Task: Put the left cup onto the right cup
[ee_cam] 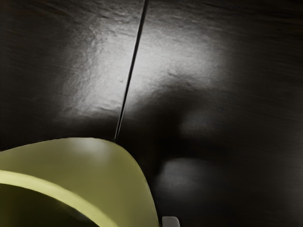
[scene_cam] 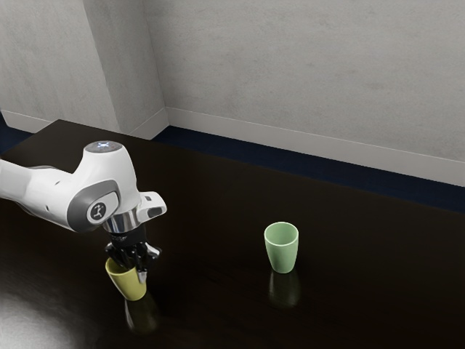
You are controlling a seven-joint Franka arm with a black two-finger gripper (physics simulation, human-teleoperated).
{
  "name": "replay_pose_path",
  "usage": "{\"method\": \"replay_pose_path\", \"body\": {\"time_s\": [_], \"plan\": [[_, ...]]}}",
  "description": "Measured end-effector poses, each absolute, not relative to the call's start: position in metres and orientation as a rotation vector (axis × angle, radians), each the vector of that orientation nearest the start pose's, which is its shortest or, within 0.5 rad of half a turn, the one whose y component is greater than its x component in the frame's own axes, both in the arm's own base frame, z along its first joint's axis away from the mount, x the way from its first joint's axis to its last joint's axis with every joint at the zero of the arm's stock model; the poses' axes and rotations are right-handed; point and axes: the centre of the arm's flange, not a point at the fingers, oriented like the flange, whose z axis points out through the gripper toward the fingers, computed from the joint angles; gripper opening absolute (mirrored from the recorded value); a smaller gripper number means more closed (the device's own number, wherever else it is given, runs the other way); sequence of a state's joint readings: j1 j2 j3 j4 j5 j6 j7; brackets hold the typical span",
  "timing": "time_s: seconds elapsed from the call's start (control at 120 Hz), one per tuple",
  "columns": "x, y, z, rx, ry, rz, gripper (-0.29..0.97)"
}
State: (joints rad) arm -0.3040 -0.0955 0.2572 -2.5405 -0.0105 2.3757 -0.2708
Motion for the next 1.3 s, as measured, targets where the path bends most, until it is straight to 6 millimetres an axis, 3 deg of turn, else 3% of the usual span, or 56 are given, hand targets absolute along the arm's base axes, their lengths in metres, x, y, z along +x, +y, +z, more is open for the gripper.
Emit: {"method": "replay_pose_path", "body": {"time_s": [0.375, 0.642, 0.775, 1.05, 1.158, 1.3], "plan": [[0.440, -0.025, 0.299, -3.123, -0.405, 0.123, -0.10], [0.441, -0.033, 0.313, -3.127, -0.403, 0.085, -0.10], [0.448, -0.055, 0.330, -3.135, -0.345, 0.036, -0.10], [0.513, -0.128, 0.409, -3.118, -0.178, -0.048, -0.10], [0.529, -0.149, 0.423, -3.105, -0.143, -0.015, -0.10], [0.550, -0.169, 0.424, -3.089, -0.114, 0.029, -0.10]]}}
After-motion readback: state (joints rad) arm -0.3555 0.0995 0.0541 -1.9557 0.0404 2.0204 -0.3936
